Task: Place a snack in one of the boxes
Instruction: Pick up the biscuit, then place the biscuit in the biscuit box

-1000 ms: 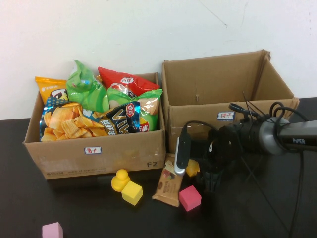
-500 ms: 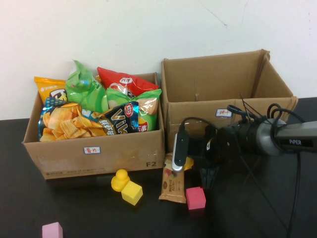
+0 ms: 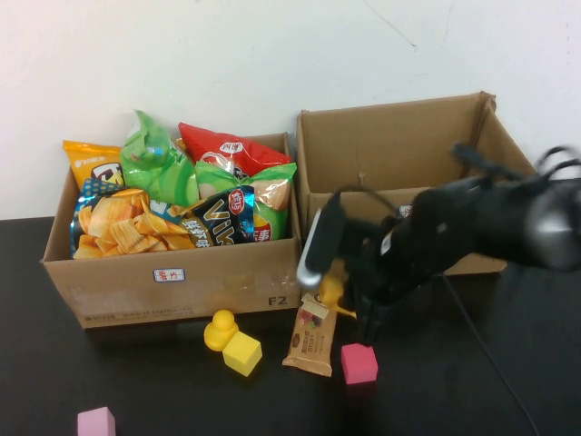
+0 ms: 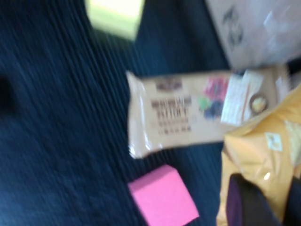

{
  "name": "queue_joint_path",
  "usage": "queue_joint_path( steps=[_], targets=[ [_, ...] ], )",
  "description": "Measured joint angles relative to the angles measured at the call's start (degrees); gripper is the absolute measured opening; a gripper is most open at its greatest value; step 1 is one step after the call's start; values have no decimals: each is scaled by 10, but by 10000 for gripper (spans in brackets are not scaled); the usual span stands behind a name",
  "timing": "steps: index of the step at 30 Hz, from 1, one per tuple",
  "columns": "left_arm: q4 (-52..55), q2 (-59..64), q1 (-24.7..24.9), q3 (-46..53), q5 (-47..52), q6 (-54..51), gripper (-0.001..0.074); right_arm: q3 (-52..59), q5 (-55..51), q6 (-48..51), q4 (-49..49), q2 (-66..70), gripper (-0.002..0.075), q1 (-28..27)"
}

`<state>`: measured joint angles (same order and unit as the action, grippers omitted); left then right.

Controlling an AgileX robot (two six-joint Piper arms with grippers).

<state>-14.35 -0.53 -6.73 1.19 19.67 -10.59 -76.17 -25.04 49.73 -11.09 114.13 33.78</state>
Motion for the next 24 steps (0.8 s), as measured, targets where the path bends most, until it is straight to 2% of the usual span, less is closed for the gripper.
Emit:
queue_joint_path(
  steps=[5, 8, 12, 16, 18, 24],
  targets=[
    [0, 0, 0, 0, 0, 0, -3, 43, 14, -4, -57, -117, 115, 3],
    [0, 0, 0, 0, 0, 0, -3, 47, 86, -16, -67, -157, 115, -4],
    [0, 0, 0, 0, 0, 0, -3, 27, 185, -43, -78, -163, 112, -35],
    [0, 0, 0, 0, 0, 0, -3, -49, 183, -90, -80, -116, 124, -78],
    [0, 0, 0, 0, 0, 0, -3, -90, 165, -107, -80, -77, 166, -94],
    [0, 0, 0, 0, 0, 0, -3, -222, 58, -170, -81, 61, 434, -118]
  ],
)
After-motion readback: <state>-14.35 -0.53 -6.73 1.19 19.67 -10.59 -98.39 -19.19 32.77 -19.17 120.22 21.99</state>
